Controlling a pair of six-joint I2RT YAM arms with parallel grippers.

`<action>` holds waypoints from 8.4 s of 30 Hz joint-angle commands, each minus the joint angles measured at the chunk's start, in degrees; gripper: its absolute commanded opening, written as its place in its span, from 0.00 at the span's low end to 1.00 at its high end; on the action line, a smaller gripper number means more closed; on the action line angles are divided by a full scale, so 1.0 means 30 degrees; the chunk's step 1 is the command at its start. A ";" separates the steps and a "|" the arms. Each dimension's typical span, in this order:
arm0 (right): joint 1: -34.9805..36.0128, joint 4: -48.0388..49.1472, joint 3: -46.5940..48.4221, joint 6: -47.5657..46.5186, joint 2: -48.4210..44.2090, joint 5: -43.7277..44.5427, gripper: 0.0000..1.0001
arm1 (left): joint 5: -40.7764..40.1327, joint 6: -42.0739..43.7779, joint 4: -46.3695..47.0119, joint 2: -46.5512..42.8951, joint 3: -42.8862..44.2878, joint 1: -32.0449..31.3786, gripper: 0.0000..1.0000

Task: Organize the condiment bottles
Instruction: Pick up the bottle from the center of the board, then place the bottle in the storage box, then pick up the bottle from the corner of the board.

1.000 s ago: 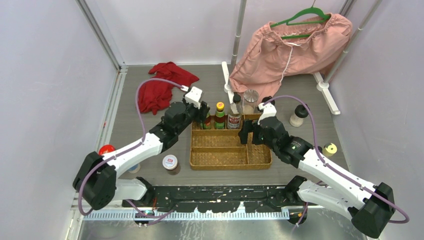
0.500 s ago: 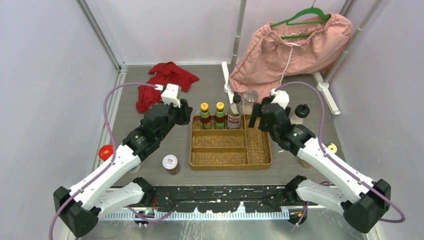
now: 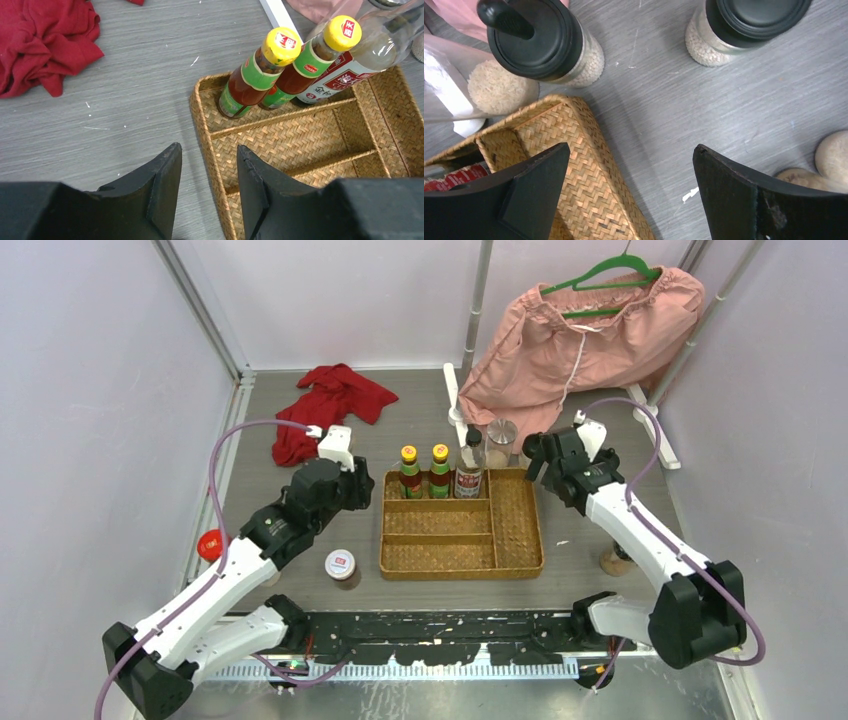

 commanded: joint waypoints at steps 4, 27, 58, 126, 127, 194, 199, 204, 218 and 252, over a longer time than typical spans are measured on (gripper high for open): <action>-0.0239 0.3037 0.2130 -0.1581 0.1673 -0.2357 1.00 | 0.0194 -0.0406 -0.0066 -0.0031 -0.0098 -0.0071 0.44; -0.0194 0.2505 0.8022 -0.6306 0.5795 -1.0441 1.00 | 0.0570 -0.0262 0.0519 0.2104 0.0475 -0.0064 0.40; -0.0061 0.1235 1.0736 -0.6979 0.9615 -0.8730 0.77 | 0.0376 0.0092 0.0946 0.1895 -0.0052 -0.0067 0.38; 0.2464 -0.2409 0.6579 -0.5745 -0.1687 -0.6286 0.61 | -0.0002 -0.0602 -0.0430 -0.0068 -0.0213 -0.0056 0.33; 0.2567 -0.2084 0.6266 -0.5728 -0.1779 -0.6194 0.61 | 0.0022 -0.0636 -0.0438 -0.0108 -0.0249 -0.0056 0.33; 0.3306 0.1985 0.3925 -0.6407 -0.0468 -0.4231 0.95 | 0.0318 -0.0674 0.0245 0.0122 -0.0756 -0.0071 0.32; 0.2888 0.0077 0.6920 -0.6826 0.0592 -0.2025 0.98 | 0.0373 -0.0670 0.0293 0.0194 -0.0726 -0.0067 0.31; 0.0329 -0.1338 0.9922 -0.5725 0.3180 -0.3032 0.98 | 0.0420 -0.0655 0.0231 0.0124 -0.0624 -0.0056 0.31; -0.1686 -0.4782 1.3533 -0.5339 0.8671 -0.6680 0.99 | 0.0582 -0.0466 0.0146 0.0231 -0.0447 -0.0056 0.31; -0.2445 -0.0650 0.9361 -0.5290 1.0352 -0.5873 0.92 | 0.0552 -0.0410 0.0599 0.0692 -0.0770 -0.0056 0.30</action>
